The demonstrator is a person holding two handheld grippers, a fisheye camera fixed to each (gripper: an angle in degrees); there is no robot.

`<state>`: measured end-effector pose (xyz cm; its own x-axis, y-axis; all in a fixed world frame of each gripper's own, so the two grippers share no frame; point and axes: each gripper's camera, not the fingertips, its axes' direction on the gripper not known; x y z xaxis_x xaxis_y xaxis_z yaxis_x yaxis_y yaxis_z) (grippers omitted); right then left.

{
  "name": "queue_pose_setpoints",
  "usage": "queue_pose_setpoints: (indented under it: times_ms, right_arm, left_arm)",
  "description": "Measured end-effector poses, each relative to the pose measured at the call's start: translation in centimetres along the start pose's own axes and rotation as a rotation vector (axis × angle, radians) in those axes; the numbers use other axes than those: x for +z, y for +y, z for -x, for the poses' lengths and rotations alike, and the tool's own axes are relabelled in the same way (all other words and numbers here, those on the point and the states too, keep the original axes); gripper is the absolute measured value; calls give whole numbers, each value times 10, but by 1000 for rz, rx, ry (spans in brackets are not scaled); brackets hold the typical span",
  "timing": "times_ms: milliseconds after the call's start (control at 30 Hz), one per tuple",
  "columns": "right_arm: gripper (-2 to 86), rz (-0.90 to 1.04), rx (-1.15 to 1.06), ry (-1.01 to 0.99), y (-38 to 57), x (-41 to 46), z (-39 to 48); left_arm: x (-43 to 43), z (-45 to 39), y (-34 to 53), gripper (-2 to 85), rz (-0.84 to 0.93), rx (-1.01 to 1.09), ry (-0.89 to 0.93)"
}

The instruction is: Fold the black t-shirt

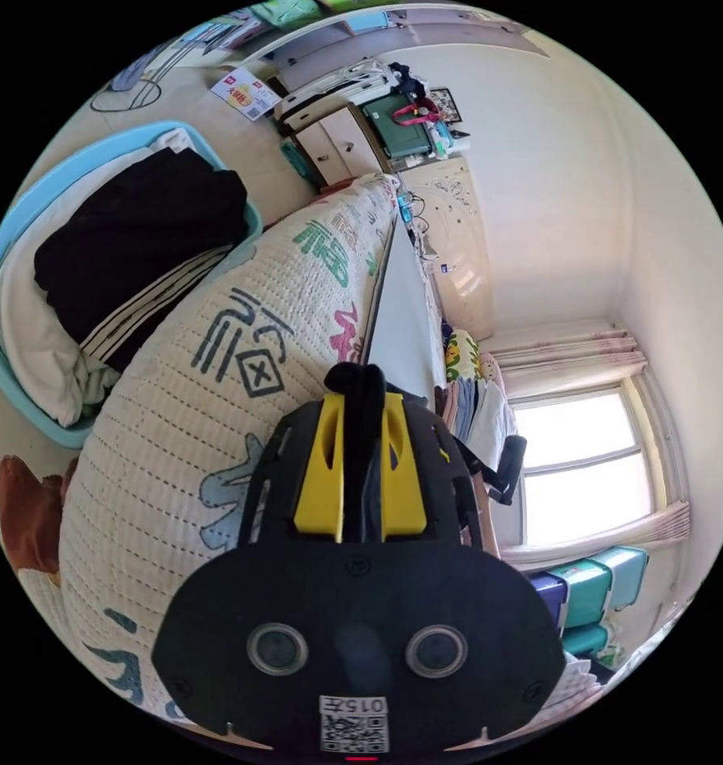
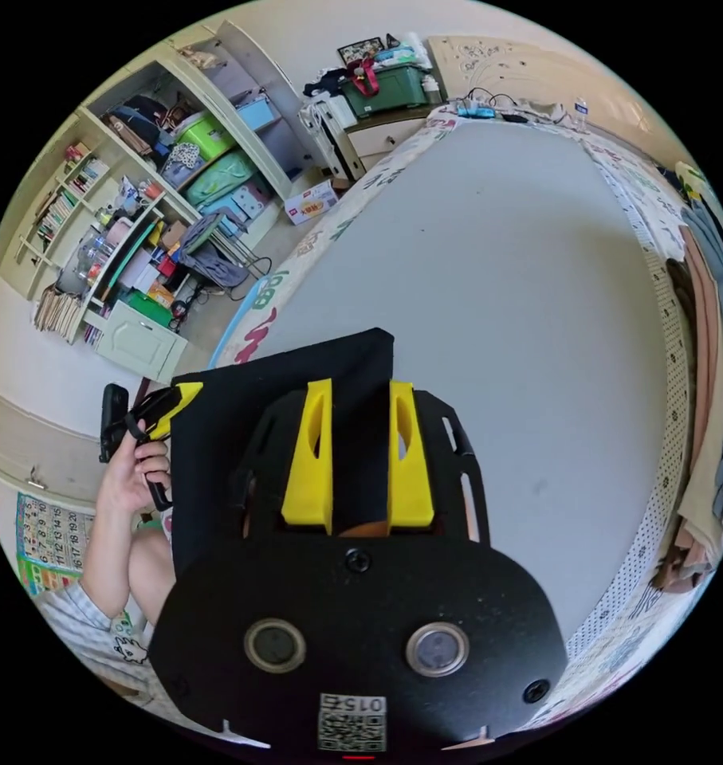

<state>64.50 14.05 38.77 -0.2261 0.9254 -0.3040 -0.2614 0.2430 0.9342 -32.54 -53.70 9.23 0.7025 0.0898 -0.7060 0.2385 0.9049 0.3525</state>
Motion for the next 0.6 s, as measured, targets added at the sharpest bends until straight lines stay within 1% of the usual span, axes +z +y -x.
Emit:
queue_pose_setpoints:
  times_ms: [67,200,300,333,367,400,433,467,500,567,600]
  right_arm:
    - [57,-14,-8,22,10,-2,-1]
    - [44,-113,-32,-8,49,-44,-8]
    - [42,-219,-25,-60,102,-112,-20]
    - [41,-267,-21,-94,129,-146,-26]
    - [40,-322,-29,-132,158,-183,-33]
    - [39,-351,-35,-151,174,-203,-37]
    - [37,-403,-52,-185,204,-241,-43]
    - [36,-449,-74,-196,233,-279,-46]
    - [36,-475,-86,-187,248,-298,-47]
    - [36,-579,-121,-151,308,-375,-52]
    - [36,-606,-122,-153,323,-395,-56]
  left_arm:
    - [-3,-5,-1,59,6,42,13]
    - [-9,-19,-4,51,36,120,-2]
    - [-25,-49,7,46,10,247,96]
    - [-34,-67,18,44,0,330,133]
    - [-46,-88,32,42,-15,438,147]
    - [-52,-98,39,41,-24,491,142]
    - [-63,-120,53,40,-38,576,130]
    - [-73,-143,67,39,-45,631,147]
    - [-77,-155,74,39,-48,661,165]
    - [-92,-212,106,36,-67,806,220]
    - [-95,-227,114,36,-72,843,225]
